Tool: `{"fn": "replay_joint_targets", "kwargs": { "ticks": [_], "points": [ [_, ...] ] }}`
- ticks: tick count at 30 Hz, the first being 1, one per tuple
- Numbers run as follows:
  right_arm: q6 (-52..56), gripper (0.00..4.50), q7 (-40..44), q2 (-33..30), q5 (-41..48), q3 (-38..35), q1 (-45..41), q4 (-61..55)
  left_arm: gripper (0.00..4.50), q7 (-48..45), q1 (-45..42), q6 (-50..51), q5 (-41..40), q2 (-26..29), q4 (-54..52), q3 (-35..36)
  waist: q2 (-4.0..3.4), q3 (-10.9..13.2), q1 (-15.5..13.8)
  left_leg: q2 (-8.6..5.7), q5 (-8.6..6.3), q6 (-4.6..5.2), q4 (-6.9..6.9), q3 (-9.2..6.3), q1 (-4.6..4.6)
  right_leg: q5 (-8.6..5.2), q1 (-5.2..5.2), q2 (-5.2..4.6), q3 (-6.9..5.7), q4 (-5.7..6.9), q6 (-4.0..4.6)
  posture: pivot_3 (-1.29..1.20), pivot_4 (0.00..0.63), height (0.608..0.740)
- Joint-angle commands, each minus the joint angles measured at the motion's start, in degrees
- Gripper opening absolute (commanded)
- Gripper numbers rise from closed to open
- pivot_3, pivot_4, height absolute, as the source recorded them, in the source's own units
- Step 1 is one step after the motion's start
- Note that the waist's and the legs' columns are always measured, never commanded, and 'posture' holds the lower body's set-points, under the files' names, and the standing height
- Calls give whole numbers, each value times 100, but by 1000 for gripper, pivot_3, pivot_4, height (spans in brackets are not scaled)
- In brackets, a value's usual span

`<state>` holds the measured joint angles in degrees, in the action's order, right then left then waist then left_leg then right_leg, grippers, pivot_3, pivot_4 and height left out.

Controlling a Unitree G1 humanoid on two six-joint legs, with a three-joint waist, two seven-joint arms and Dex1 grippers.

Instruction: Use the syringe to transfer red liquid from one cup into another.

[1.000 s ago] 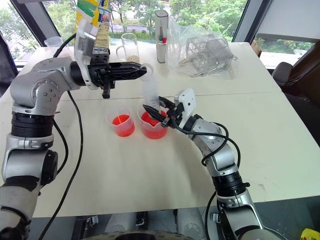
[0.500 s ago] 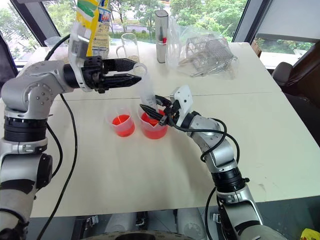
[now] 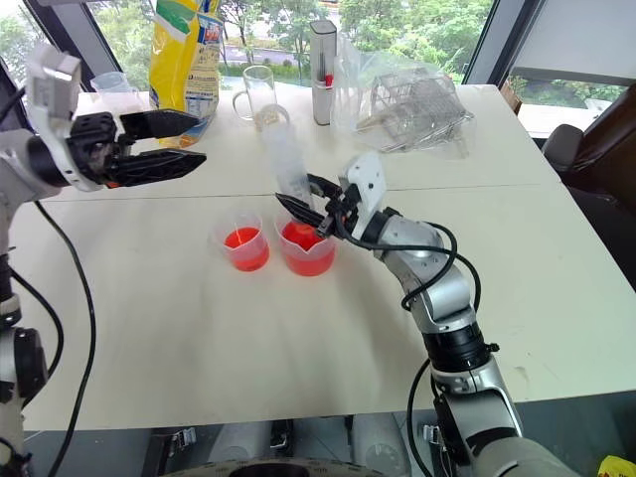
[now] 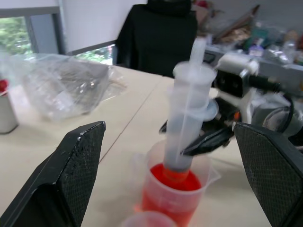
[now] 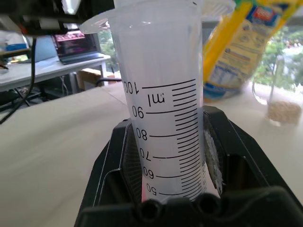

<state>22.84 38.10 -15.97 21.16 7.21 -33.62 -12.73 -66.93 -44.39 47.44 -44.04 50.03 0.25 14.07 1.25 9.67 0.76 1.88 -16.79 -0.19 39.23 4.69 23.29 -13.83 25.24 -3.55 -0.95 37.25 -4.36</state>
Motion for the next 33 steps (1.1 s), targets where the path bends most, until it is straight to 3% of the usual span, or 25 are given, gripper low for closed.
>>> {"fn": "replay_joint_targets", "kwargs": {
  "ticks": [1, 5, 10, 16, 22, 33],
  "points": [
    [381, 1426, -17, 48, 537, -306, -655, -475, 4429, 105, -105, 36, -177, 182, -52, 357, 0, 0, 8, 0, 0, 0, 0, 0, 0, 0, 0, 0, 0, -1, 0, 0, 150, 740],
    [724, 1426, -100, 213, 853, -385, -1202, -374, 4429, 190, -136, 47, -254, 227, -54, 438, 0, 0, 12, 0, 0, 0, 0, 0, -1, 0, 0, 3, -2, 1, 0, 0, 150, 740],
    [633, 1426, -56, 886, 931, -146, -1644, 419, 4429, 296, -148, 151, -433, 302, -144, 600, 0, 0, 41, -1, 0, 0, 0, 1, 0, 1, 1, 3, -3, 2, 1, 0, 150, 740],
    [-23, 1426, 163, 1376, 453, 379, -1439, 1226, 4429, 418, -161, 401, -771, 507, -313, 822, 0, 0, 41, -1, 0, 0, -1, 1, 1, 0, 2, 2, -3, 0, 1, 0, 150, 740],
    [-741, 1426, 319, 1468, -148, 771, -1083, 1764, 4429, 586, -154, 515, -986, 518, -466, 879, 2, -1, 27, 0, 0, 0, 0, 0, 3, 0, 1, -4, -3, 0, 0, 0, 150, 740],
    [-947, 1426, 372, 1545, -435, 838, -888, 1837, 4429, 665, -211, -46, -519, 185, -416, 234, 2, -1, 37, -2, 3, -5, 0, 1, 0, 1, 2, 2, -3, 4, 0, 0, 150, 740]
  ]
}}
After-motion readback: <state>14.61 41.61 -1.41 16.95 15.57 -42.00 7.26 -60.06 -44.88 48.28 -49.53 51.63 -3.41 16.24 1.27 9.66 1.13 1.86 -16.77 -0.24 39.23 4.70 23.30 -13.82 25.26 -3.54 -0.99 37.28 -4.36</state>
